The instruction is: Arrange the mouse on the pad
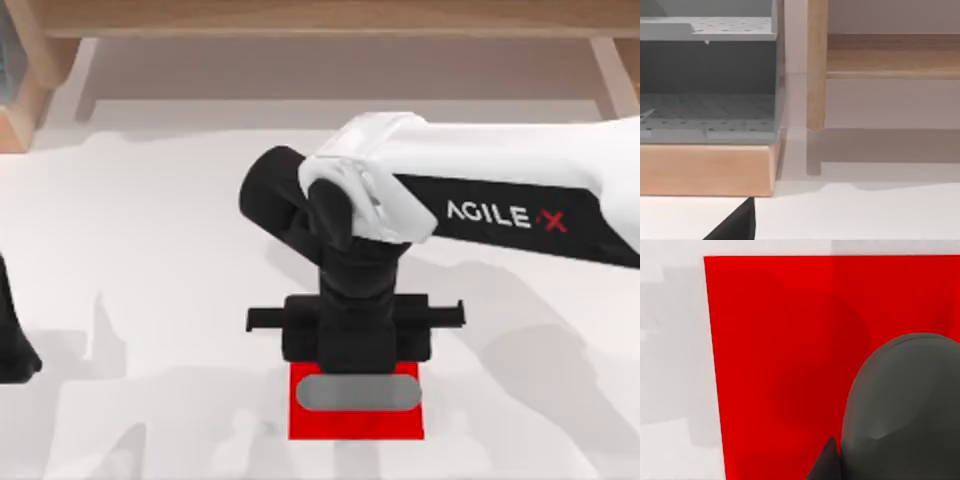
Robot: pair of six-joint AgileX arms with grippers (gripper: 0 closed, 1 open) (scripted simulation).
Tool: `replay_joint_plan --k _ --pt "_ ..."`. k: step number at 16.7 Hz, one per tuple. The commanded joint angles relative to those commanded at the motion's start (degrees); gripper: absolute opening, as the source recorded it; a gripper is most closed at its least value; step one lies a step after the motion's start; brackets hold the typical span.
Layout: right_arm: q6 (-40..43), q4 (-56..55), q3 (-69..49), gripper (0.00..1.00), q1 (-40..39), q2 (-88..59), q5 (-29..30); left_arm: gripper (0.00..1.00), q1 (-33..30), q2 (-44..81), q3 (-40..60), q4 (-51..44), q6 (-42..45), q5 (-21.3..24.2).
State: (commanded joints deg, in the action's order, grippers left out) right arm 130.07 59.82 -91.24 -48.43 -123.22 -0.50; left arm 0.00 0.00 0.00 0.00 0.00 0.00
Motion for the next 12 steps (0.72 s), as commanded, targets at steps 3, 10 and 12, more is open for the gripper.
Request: replay_joint_plan --k 3,10,12 --pt "0.0 0.0 0.0 0.75 0.0 0.0 0.0 1.0 0.0 0.0 0.0 0.0 0.0 0.0" --pt "0.0 0.0 0.0 1.0 0.0 0.0 0.0 1.0 0.0 0.0 0.0 0.0 0.0 0.0" --pt "0.0 0.0 0.0 1.0 0.0 0.0 0.0 1.0 0.0 0.0 0.0 0.0 0.0 0.0"
